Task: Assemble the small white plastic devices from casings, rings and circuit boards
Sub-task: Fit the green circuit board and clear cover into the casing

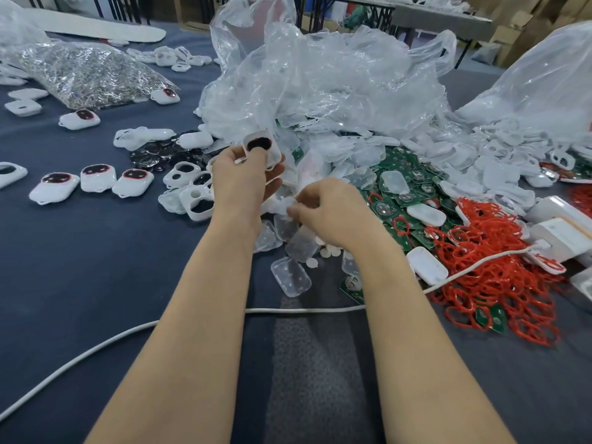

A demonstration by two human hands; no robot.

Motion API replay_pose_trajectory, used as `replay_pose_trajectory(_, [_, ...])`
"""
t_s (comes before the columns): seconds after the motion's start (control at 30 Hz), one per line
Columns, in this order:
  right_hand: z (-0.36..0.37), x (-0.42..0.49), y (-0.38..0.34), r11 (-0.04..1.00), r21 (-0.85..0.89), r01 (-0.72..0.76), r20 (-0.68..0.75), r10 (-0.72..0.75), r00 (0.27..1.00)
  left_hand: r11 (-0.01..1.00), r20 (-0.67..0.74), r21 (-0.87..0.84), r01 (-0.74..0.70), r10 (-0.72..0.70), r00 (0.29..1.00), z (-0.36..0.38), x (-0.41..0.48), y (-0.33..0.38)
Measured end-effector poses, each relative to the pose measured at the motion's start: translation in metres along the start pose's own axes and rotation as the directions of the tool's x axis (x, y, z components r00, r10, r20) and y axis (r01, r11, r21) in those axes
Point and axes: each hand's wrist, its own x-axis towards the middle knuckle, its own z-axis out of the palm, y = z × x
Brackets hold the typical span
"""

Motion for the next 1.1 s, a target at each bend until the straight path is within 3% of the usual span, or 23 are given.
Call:
replay_pose_trajectory(0.17, [-0.014, 0.003, 0.023, 0.942, 0.314, -0.119, -0.090, 0.155, 0.984, 1.000, 0.008, 0.006, 0.014, -0.014, 1.000, 0.000, 0.001, -0.002])
replay_pose_trajectory(0.37, [-0.017, 0.005, 0.040, 0.762, 0.628, -0.161, -0.126, 0.304, 0.944, 1.000, 0.031, 0.013, 0.017, -0.017, 0.999, 0.003, 0.000, -0.003])
replay_pose_trajectory(0.63, [-0.017, 0.009, 0.047, 0.658, 0.738, -0.152, -0.130, 0.359, 0.924, 0.998, 0.074, 0.067, 0.018, -0.023, 0.997, 0.008, 0.000, -0.010])
replay_pose_trajectory(0.87, [-0.012, 0.010, 0.049, 0.732, 0.672, -0.113, -0.237, 0.357, 0.904, 0.996, 0.110, 0.092, 0.020, -0.030, 0.993, 0.011, -0.002, -0.013])
replay_pose_trajectory(1.1, [-0.008, 0.013, 0.046, 0.692, 0.711, -0.128, -0.210, 0.382, 0.900, 0.995, 0.108, 0.083, 0.054, -0.062, 0.992, 0.012, -0.002, -0.016])
